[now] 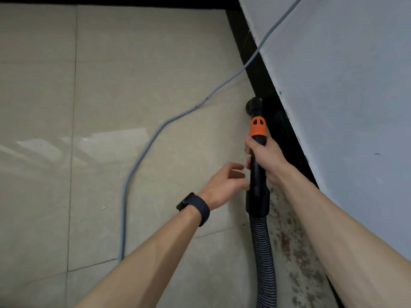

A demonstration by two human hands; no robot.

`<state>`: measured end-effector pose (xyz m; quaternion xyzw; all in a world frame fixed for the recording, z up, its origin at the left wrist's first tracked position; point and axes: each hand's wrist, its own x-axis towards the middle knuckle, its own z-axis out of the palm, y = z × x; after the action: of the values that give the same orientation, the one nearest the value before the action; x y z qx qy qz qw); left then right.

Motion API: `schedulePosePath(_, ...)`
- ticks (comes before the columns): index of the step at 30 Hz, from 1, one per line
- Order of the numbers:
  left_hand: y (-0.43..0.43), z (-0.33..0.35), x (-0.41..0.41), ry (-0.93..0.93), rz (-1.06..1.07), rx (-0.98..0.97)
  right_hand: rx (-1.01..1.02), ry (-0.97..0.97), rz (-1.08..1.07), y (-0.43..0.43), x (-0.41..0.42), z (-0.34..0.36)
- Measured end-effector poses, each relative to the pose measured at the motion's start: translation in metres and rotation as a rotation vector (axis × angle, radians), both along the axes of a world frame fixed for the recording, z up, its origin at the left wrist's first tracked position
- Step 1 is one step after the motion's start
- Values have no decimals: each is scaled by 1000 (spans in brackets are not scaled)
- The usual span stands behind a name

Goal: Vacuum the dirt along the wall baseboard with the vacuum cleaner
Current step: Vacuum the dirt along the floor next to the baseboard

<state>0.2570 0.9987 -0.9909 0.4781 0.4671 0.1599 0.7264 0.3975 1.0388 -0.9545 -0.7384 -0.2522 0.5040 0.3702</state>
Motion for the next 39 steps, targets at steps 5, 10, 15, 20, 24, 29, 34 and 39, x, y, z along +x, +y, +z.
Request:
schedulePosePath(5,-9,11,33,31,-79,-42,46,145,-10,-3,4,6)
schedulePosePath(10,-28,5,24,220,8,124,29,265,-23,-4,1,6)
schedulePosePath(15,-29,19,-7,360,44,163,42,381,-77,-2,-25,-2)
schedulePosePath(20,-45,38,-38,438,190,144,27,462,-87,-8,-77,-2)
schedulePosePath(24,-39,61,-78,605,70,249,26,527,-100,-9,-110,13)
schedulePosePath(29,-6,108,-126,931,-149,542,79,707,-249,-4,-140,48)
schedulePosePath(34,16,136,-143,1047,-198,833,177,829,-396,5,-151,85)
schedulePosePath(39,-18,109,-107,1011,-247,809,48,627,-431,-15,-125,58)
